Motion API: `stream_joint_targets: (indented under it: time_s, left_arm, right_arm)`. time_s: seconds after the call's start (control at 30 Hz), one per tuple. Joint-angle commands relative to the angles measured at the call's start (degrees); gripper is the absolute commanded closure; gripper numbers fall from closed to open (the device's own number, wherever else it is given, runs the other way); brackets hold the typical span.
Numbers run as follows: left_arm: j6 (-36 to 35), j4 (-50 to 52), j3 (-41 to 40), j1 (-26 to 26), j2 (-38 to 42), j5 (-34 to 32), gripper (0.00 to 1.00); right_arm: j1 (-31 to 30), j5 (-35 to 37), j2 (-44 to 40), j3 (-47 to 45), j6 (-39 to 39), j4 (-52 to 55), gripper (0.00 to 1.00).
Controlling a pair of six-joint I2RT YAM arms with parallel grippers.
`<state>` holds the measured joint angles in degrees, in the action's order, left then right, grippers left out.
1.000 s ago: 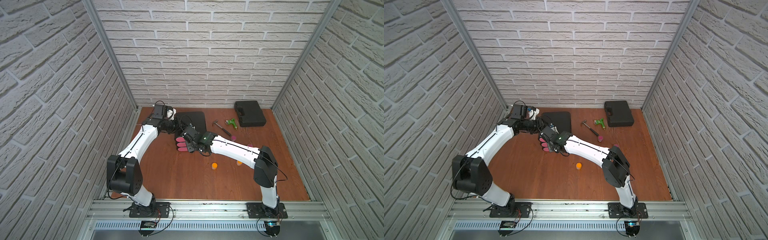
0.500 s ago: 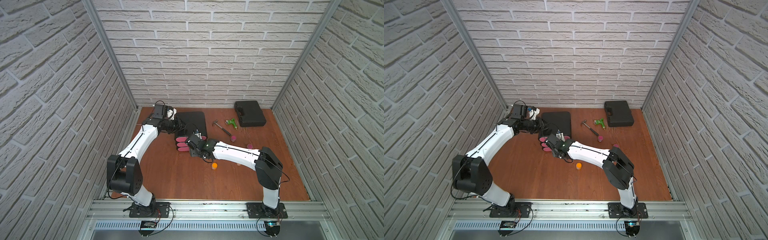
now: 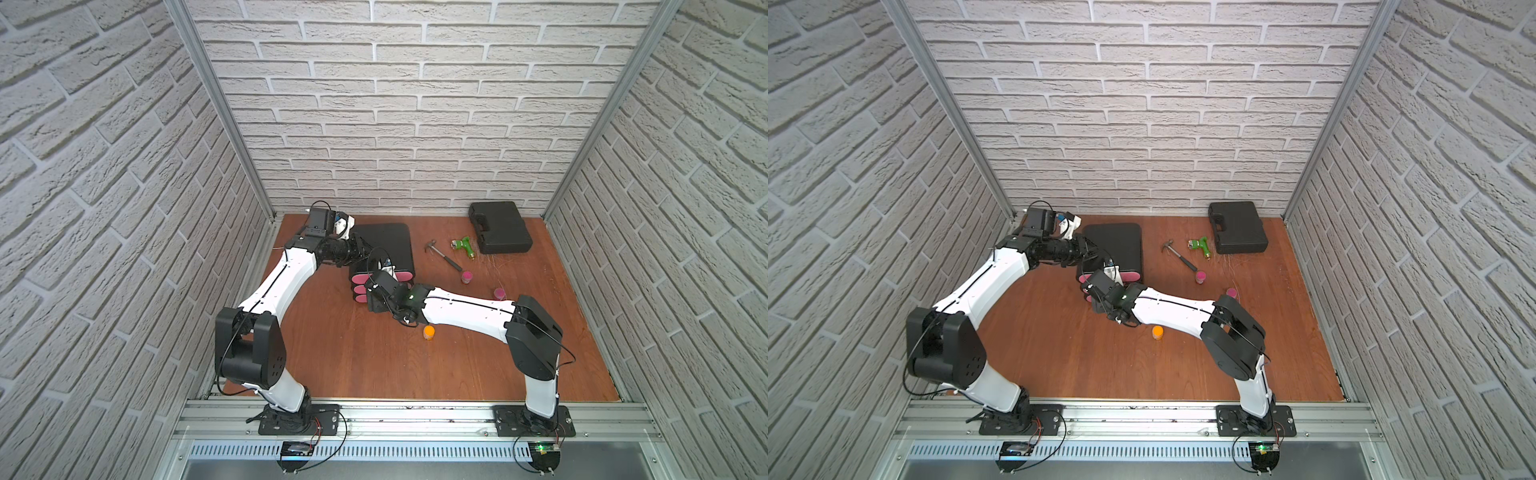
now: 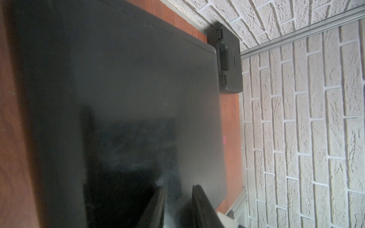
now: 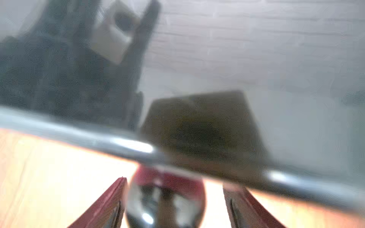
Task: Put the paint cans in the drawer according to color
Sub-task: Open the drawer in the storage box.
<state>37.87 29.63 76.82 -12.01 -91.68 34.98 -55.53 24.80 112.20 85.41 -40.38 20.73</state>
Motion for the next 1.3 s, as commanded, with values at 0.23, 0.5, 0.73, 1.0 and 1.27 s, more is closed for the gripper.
stream_joint_targets:
  time_s: [0.23,0.5,0.73,1.0,1.27]
  left_arm:
    - [-2.05,12.96,-2.75,0.15,-5.97,-5.45,0.71]
    - [-2.94,14.04,-2.37,0.28,-6.71,-5.61,0.71]
    - [-3.33,14.8,-2.11,0.31,-7.14,-5.71,0.71]
    - [-3.81,15.53,-1.86,0.42,-7.4,-6.23,0.71]
    - [-3.49,14.76,-2.05,0.41,-7.78,-7.27,0.71]
  right_arm:
    - [-1.67,4.91,2.98,1.34,1.62,-1.74,0.14]
    - [-1.68,7.74,4.74,3.27,3.88,-2.53,0.19]
    - [-1.56,9.17,6.01,4.03,4.54,-2.35,0.28]
    - [-1.25,9.92,5.93,3.8,6.08,-2.23,0.52]
    - [-1.96,8.25,3.35,1.27,6.13,-2.27,0.65]
